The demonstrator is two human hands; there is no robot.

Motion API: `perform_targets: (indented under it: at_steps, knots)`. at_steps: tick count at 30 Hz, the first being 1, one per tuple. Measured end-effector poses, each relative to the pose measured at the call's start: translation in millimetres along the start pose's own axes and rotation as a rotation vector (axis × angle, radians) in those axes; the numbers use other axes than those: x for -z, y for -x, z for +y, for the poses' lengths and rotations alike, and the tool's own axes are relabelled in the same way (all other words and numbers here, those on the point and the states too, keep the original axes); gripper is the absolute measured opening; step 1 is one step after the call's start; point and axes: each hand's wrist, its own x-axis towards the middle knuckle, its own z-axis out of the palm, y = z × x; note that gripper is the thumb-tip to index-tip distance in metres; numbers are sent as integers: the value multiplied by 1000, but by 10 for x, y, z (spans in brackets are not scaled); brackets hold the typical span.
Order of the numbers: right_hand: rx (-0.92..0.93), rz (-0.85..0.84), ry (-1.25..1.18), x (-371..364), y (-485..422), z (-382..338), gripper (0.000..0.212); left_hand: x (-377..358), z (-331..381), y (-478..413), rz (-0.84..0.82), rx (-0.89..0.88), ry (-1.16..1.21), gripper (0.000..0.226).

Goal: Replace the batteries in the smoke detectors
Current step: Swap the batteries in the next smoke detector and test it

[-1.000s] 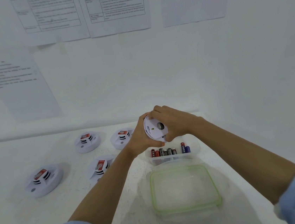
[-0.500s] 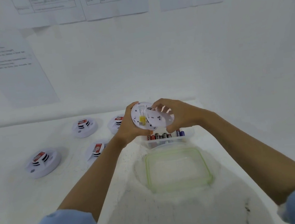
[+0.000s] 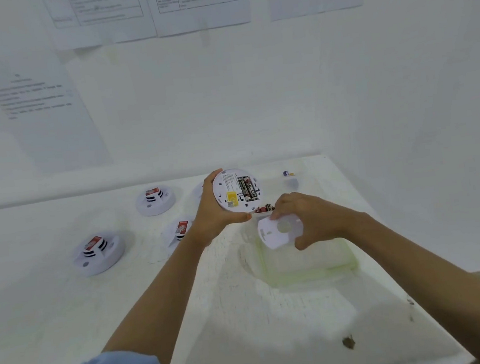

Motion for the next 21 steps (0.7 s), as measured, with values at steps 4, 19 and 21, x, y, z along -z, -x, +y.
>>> perform_targets:
  at_steps: [4, 19, 21]
  knots:
    - [-36, -65, 56, -153, 100, -61, 62, 4, 11, 79, -13, -6, 4, 102]
    - [-6, 396, -278, 161, -247, -151, 34, -132, 194, 39, -102, 1, 52, 101]
    - [4, 317, -293, 146, -384, -123, 40, -150, 200, -17, -102, -3, 61, 101]
